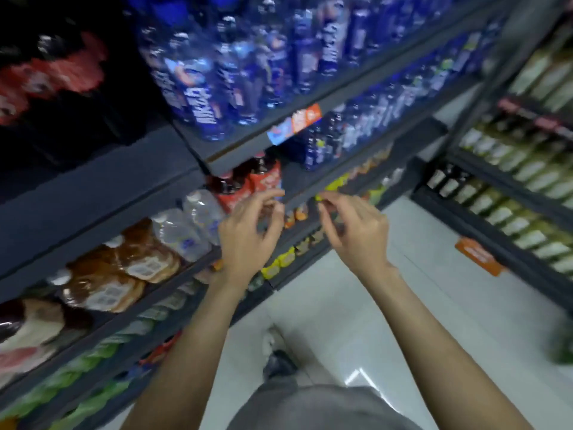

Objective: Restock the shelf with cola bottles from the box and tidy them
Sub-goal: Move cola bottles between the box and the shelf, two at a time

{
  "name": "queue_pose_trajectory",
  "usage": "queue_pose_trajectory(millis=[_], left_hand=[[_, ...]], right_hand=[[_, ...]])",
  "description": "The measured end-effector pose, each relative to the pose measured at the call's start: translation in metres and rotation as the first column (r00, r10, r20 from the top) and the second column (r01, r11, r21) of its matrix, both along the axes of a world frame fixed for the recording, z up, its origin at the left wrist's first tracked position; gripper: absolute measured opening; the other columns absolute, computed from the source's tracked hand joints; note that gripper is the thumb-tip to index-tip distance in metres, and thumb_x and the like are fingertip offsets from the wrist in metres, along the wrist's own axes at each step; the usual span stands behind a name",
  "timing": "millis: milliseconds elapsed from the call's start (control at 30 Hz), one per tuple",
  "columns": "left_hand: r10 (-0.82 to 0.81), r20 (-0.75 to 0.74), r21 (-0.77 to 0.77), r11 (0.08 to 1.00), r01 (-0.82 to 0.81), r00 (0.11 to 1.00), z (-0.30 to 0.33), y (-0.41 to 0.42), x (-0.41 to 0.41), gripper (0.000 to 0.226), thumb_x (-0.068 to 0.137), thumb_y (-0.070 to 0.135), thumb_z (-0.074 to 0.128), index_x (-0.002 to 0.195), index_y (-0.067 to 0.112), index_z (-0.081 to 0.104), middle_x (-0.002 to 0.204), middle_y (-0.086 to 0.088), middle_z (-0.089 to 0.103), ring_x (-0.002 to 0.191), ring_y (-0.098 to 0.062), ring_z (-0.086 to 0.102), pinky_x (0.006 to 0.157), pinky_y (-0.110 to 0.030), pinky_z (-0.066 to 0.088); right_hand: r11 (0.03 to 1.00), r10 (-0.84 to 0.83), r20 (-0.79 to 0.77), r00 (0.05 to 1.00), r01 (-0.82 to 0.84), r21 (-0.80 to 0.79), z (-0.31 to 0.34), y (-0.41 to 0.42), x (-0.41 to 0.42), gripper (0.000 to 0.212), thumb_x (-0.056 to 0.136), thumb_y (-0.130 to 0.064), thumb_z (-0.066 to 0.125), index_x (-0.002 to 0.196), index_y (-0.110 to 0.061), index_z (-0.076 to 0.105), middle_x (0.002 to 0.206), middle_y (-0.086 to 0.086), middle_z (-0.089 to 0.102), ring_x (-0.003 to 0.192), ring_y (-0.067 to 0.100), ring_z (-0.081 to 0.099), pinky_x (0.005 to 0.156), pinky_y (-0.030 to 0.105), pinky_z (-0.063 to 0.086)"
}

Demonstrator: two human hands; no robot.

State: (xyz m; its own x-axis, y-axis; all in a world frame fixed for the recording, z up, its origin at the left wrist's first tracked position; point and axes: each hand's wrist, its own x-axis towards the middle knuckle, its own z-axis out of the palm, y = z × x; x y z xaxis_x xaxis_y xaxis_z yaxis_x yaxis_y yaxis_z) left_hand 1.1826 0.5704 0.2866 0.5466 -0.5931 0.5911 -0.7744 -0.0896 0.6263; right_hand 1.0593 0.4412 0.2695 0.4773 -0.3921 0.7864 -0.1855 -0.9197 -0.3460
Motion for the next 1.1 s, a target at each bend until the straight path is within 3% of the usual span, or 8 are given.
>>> queue_pose_trajectory(millis=[167, 300, 467, 567, 700, 833, 1000, 1100], left_hand=[[-0.239, -0.151, 0.335, 0.901, 0.277, 0.959, -0.059, -0.080, -0.128, 0.022, 0.087, 0.032, 0.053, 0.100, 0.022, 0.068, 0.083, 0.009, 0.070, 0.074, -0.004, 0.063, 0.066, -0.026, 0.050], [-0.322, -0.402, 0.486, 0.718, 0.498, 0.857, -0.119, -0.133, -0.219, 0.017, 0.083, 0.020, 0.064, 0.099, 0.025, 0.068, 0.084, 0.011, 0.070, 0.074, -0.003, 0.063, 0.070, -0.027, 0.053], [-0.151, -0.675, 0.617, 0.421, 0.665, 0.722, -0.177, -0.192, -0.308, 0.011, 0.088, 0.022, 0.063, 0.097, 0.029, 0.065, 0.096, 0.004, 0.068, 0.087, -0.012, 0.063, 0.079, -0.022, 0.047], [-0.104, -0.709, 0.656, 0.268, 0.706, 0.698, -0.210, -0.231, -0.350, 0.011, 0.089, 0.020, 0.062, 0.099, 0.026, 0.063, 0.108, -0.002, 0.068, 0.095, -0.017, 0.063, 0.081, -0.023, 0.046], [-0.097, -0.703, 0.687, 0.165, 0.708, 0.704, -0.238, -0.292, -0.405, 0.020, 0.089, 0.019, 0.060, 0.109, 0.019, 0.065, 0.110, -0.004, 0.067, 0.103, -0.022, 0.063, 0.091, -0.030, 0.047], [-0.183, -0.668, 0.701, 0.171, 0.693, 0.721, -0.250, -0.358, -0.471, 0.020, 0.091, 0.019, 0.057, 0.109, 0.018, 0.066, 0.107, 0.000, 0.067, 0.101, -0.018, 0.063, 0.088, -0.027, 0.046], [-0.258, -0.653, 0.736, 0.006, 0.677, 0.712, -0.254, -0.437, -0.553, 0.022, 0.094, 0.023, 0.053, 0.113, 0.019, 0.064, 0.115, 0.001, 0.066, 0.100, -0.016, 0.060, 0.082, -0.023, 0.044], [-0.238, -0.630, 0.767, -0.041, 0.640, 0.739, -0.257, -0.483, -0.596, 0.020, 0.094, 0.023, 0.053, 0.111, 0.021, 0.064, 0.117, -0.002, 0.065, 0.106, -0.020, 0.060, 0.085, -0.025, 0.045]], right_hand=[[0.958, -0.220, -0.267, 0.938, 0.260, 0.123, -0.055, -0.044, -0.174, 0.015, 0.089, -0.020, 0.062, 0.101, -0.014, 0.070, 0.085, -0.001, 0.071, 0.076, 0.019, 0.068, 0.057, 0.032, 0.054], [0.810, -0.327, -0.410, 0.851, 0.476, 0.343, -0.089, -0.062, -0.298, 0.017, 0.088, -0.021, 0.062, 0.103, -0.016, 0.068, 0.086, -0.004, 0.070, 0.078, 0.016, 0.067, 0.058, 0.031, 0.055], [0.356, -0.298, -0.638, 0.710, 0.703, 0.616, -0.145, -0.079, -0.419, 0.033, 0.091, -0.026, 0.060, 0.122, -0.016, 0.058, 0.110, 0.000, 0.067, 0.101, 0.020, 0.062, 0.083, 0.032, 0.048], [0.032, -0.200, -0.714, 0.671, 0.733, 0.680, -0.172, -0.093, -0.481, 0.047, 0.090, -0.030, 0.061, 0.133, -0.015, 0.048, 0.124, 0.005, 0.061, 0.112, 0.025, 0.057, 0.093, 0.034, 0.044], [-0.215, -0.210, -0.717, 0.665, 0.684, 0.697, -0.195, -0.121, -0.556, 0.052, 0.090, -0.033, 0.060, 0.136, -0.016, 0.044, 0.127, 0.007, 0.059, 0.112, 0.027, 0.057, 0.090, 0.033, 0.045], [-0.341, -0.263, -0.734, 0.626, 0.651, 0.678, -0.202, -0.169, -0.635, 0.046, 0.091, -0.030, 0.059, 0.133, -0.015, 0.048, 0.123, 0.009, 0.062, 0.107, 0.026, 0.060, 0.087, 0.032, 0.047], [-0.359, -0.252, -0.751, 0.610, 0.662, 0.658, -0.187, -0.249, -0.726, 0.034, 0.092, -0.028, 0.057, 0.124, -0.017, 0.056, 0.114, 0.006, 0.066, 0.098, 0.023, 0.062, 0.076, 0.026, 0.043], [-0.364, -0.313, -0.743, 0.591, 0.648, 0.669, -0.180, -0.300, -0.773, 0.030, 0.092, -0.024, 0.055, 0.120, -0.017, 0.059, 0.110, 0.006, 0.067, 0.097, 0.023, 0.062, 0.080, 0.029, 0.047]])
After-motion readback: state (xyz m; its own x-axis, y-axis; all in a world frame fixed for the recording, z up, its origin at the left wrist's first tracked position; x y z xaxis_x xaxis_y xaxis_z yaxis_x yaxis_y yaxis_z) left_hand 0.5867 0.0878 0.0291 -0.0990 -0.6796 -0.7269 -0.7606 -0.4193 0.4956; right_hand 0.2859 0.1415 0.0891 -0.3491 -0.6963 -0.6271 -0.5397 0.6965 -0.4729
